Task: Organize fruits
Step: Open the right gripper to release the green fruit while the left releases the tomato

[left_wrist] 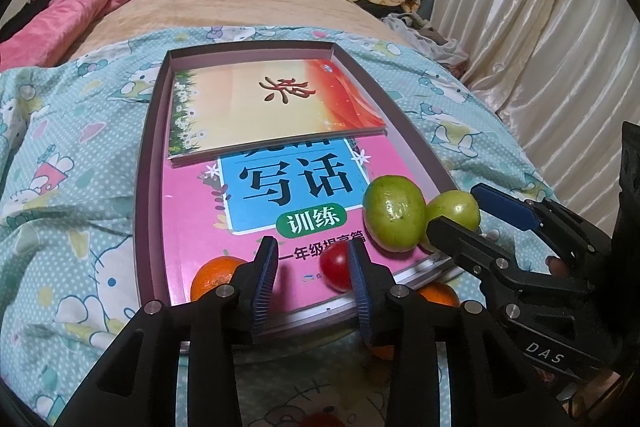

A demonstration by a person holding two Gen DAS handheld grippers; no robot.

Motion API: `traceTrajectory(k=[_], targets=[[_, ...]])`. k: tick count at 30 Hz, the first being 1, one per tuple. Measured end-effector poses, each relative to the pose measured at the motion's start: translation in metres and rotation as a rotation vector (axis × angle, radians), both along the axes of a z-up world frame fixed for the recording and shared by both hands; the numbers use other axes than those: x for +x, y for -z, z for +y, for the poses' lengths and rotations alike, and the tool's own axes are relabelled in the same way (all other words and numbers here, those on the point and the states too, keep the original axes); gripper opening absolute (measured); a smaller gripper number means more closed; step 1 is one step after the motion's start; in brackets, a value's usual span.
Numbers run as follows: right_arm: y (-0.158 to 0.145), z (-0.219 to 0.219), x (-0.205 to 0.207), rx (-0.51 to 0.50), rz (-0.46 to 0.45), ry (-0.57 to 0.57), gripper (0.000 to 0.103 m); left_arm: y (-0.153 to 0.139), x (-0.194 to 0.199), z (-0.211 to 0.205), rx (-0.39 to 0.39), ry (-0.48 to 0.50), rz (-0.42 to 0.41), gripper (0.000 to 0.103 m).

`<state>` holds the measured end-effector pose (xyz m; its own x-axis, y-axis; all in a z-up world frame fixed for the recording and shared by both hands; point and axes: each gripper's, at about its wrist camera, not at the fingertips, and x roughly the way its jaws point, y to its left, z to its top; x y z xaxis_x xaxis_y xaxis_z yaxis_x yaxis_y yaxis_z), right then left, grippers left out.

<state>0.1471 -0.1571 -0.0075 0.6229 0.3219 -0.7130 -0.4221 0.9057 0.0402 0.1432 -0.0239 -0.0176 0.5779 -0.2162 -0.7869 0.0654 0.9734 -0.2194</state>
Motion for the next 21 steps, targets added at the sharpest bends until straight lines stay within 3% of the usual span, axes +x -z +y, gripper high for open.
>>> traceTrajectory(k=[2,21], targets=[[0.0000,0.0004,-0.0004,0.001,-0.001,0.003,0.062,-0.0005,-0.0001,0.0000,-0.001,-0.003,-0.001,0.040],[-0.0053,-0.0027,-0.0008,0.035,-0.012,0.006,0.069,-0.0090,-0.0070,0.0055,-0.023,-0.021,-0.025,0.060]])
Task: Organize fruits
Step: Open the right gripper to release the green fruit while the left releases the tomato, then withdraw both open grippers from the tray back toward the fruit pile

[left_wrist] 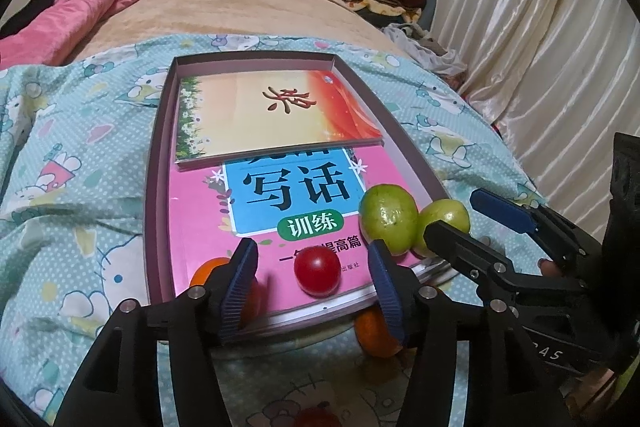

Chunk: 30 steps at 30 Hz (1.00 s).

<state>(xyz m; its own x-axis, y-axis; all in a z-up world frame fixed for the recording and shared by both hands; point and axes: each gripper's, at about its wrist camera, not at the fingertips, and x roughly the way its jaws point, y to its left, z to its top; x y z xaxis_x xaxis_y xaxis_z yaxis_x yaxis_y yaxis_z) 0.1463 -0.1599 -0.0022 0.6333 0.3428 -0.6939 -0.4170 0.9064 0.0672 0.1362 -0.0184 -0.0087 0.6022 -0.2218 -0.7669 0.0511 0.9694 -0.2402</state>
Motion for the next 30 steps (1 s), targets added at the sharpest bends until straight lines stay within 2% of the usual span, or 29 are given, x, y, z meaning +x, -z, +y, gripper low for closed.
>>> traceTrajectory(k=[20,30], targets=[[-0.007,-0.003,-0.001,0.029,-0.028,0.013,0.080,-0.010,-0.010,0.009,-0.009,-0.036,-0.030,0.074],[-0.014,-0.007,-0.005,0.052,-0.047,0.024,0.086,-0.013,-0.018,0.018,-0.024,-0.061,-0.029,0.075]])
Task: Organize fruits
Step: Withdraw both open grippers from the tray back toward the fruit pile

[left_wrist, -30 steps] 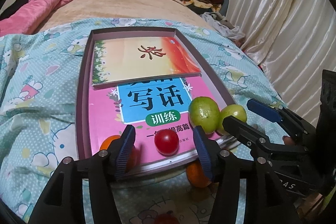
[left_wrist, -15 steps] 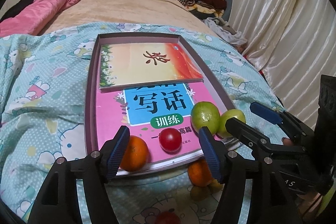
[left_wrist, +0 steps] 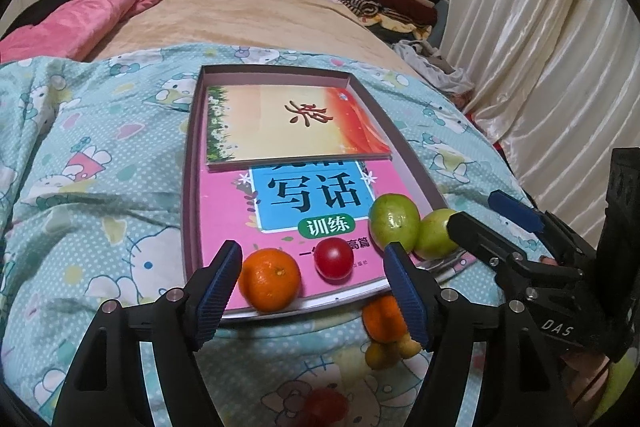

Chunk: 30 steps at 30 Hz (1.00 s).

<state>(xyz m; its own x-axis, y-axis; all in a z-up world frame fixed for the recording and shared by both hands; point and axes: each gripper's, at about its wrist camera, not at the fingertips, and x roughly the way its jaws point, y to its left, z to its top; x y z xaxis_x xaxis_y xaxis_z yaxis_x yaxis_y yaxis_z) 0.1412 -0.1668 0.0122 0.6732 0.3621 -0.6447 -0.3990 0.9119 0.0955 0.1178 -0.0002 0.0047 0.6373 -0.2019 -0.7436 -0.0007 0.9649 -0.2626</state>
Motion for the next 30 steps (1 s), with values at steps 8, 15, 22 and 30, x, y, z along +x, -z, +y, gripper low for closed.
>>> traceTrajectory(k=[8,15,22,30], targets=[[-0.007,-0.005,-0.003,0.029,-0.010,0.007,0.090,-0.004,-0.006,0.008,-0.011,-0.031,-0.004,0.075],[-0.013,-0.015,-0.004,0.072,-0.008,0.027,0.090,-0.011,-0.014,0.019,-0.027,-0.053,-0.013,0.075],[-0.018,-0.017,-0.011,0.082,-0.011,0.021,0.090,-0.013,-0.023,0.022,-0.021,-0.051,-0.008,0.075],[-0.018,-0.018,-0.016,0.089,-0.002,0.015,0.090,-0.012,-0.034,0.020,-0.018,-0.034,0.001,0.075]])
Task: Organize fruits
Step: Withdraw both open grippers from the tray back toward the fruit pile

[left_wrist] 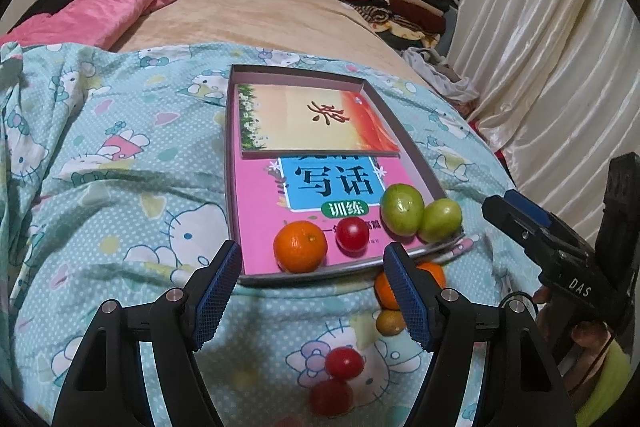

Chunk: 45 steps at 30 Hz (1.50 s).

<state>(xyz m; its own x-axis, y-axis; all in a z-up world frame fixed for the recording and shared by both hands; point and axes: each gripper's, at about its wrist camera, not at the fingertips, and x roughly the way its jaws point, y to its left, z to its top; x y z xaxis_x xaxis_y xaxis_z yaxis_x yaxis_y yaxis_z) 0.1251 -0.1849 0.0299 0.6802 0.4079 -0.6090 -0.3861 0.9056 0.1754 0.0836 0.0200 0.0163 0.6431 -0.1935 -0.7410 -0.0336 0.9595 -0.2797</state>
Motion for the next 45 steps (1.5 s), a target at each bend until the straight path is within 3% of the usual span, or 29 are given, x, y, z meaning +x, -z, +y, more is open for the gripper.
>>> traceTrajectory(k=[10,23,28,45], targets=[[0.003,0.003,-0.010,-0.006,0.039,-0.010,0.090,0.004,-0.019,-0.004,0.002,0.026,0.028,0.075],[0.011,0.009,-0.019,-0.038,0.091,-0.013,0.090,0.015,-0.035,-0.020,0.064,0.070,0.068,0.075],[0.014,0.011,-0.020,-0.053,0.104,-0.012,0.090,0.022,-0.042,-0.019,0.032,0.071,0.107,0.075],[0.023,0.016,-0.021,-0.088,0.143,-0.009,0.090,0.044,-0.051,-0.037,0.066,0.138,0.213,0.075]])
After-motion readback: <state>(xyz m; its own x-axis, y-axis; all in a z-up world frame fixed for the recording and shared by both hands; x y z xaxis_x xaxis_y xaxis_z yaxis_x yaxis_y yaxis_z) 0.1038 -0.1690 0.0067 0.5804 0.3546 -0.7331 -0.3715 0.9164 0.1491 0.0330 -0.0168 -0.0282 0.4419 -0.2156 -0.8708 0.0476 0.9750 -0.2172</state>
